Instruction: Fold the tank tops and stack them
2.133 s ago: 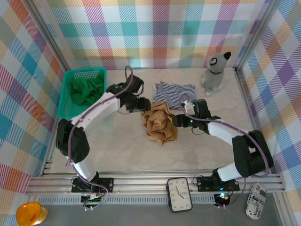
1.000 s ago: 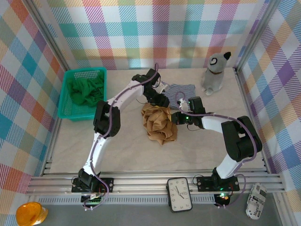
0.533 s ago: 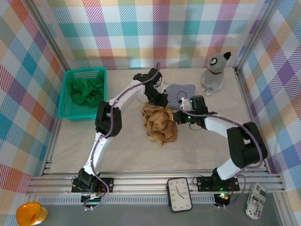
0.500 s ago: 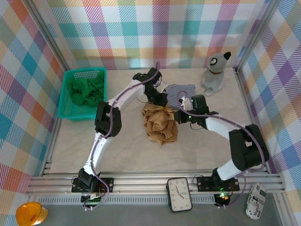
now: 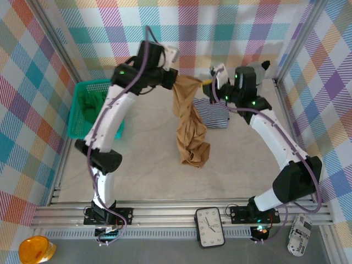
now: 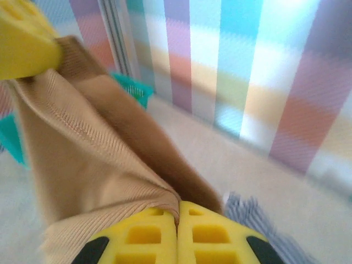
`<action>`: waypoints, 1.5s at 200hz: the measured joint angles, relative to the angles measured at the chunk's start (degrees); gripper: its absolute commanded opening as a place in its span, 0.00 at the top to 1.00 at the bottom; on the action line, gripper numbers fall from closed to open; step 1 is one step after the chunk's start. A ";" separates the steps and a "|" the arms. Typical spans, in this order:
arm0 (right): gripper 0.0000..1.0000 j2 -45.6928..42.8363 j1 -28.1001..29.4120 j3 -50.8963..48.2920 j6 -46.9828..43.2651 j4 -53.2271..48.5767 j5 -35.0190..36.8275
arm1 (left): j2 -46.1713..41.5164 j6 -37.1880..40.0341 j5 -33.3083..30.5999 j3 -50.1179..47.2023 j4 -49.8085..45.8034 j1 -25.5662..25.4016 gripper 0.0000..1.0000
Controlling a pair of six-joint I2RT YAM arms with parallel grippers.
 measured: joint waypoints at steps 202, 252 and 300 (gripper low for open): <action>0.91 -20.39 5.66 -31.93 -13.49 -16.00 7.48 | -24.15 -24.22 -5.03 -71.87 25.44 -29.44 0.97; 0.88 -23.76 5.64 -41.48 -19.98 -23.26 20.50 | -11.56 -34.25 2.19 -73.48 34.80 -36.65 0.62; 0.87 -34.40 5.33 -50.77 -23.80 -24.52 26.05 | -17.53 -34.97 5.35 -73.75 25.94 -33.42 0.53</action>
